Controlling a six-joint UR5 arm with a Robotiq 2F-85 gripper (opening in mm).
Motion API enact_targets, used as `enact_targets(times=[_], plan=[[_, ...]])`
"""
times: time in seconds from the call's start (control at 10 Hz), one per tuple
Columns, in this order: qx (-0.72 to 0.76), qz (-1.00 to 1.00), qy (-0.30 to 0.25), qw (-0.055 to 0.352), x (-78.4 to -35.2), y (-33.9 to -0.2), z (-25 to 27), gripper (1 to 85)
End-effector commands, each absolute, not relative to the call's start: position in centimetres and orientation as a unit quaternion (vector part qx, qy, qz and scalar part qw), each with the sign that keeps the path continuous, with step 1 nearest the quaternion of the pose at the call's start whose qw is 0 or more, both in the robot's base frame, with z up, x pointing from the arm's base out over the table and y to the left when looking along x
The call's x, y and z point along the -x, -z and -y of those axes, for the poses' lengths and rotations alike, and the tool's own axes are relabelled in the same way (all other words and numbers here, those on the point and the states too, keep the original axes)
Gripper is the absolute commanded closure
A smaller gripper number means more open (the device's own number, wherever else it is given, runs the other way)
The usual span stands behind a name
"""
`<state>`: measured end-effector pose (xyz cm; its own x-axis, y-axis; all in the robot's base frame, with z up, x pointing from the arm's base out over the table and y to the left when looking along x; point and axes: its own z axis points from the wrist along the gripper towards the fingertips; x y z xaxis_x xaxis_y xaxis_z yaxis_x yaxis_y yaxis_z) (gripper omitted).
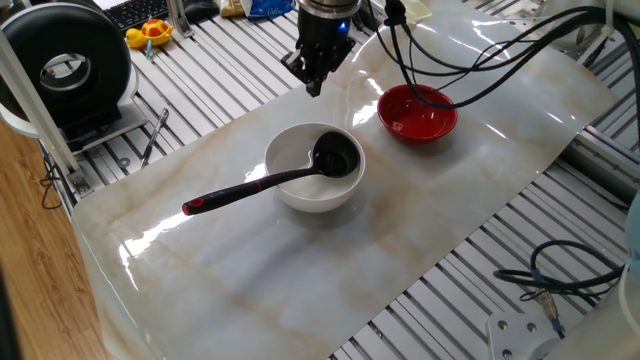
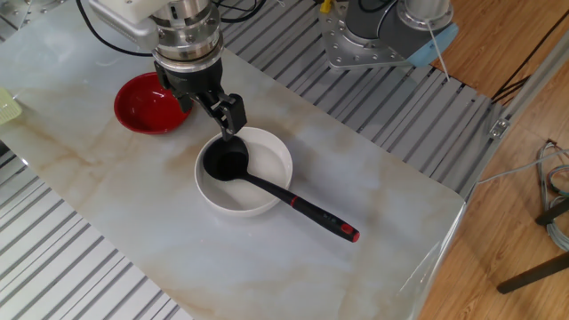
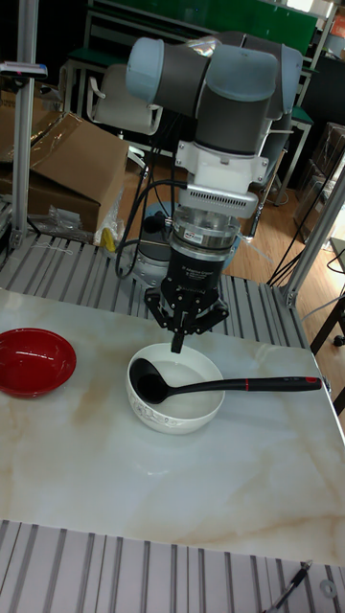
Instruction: Scoop water with a large spoon from one bowl to another
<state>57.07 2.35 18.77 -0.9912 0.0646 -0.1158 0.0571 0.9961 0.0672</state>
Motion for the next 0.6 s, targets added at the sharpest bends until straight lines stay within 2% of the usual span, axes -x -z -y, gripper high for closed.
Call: enact_targets(times=[0.0,0.3,0.4,0.5], plan=[[-0.027,-0.997,-0.042,0.065,-57.3,-18.9,-2.7,84.3],[0.008,-0.997,-0.045,0.062,-57.0,-18.9,-2.8,84.3],[0.033,-0.995,-0.041,0.088,-58.2,-19.1,-2.7,84.3],[0.028,-0.995,-0.028,0.087,-58.2,-19.0,-2.1,84.3]])
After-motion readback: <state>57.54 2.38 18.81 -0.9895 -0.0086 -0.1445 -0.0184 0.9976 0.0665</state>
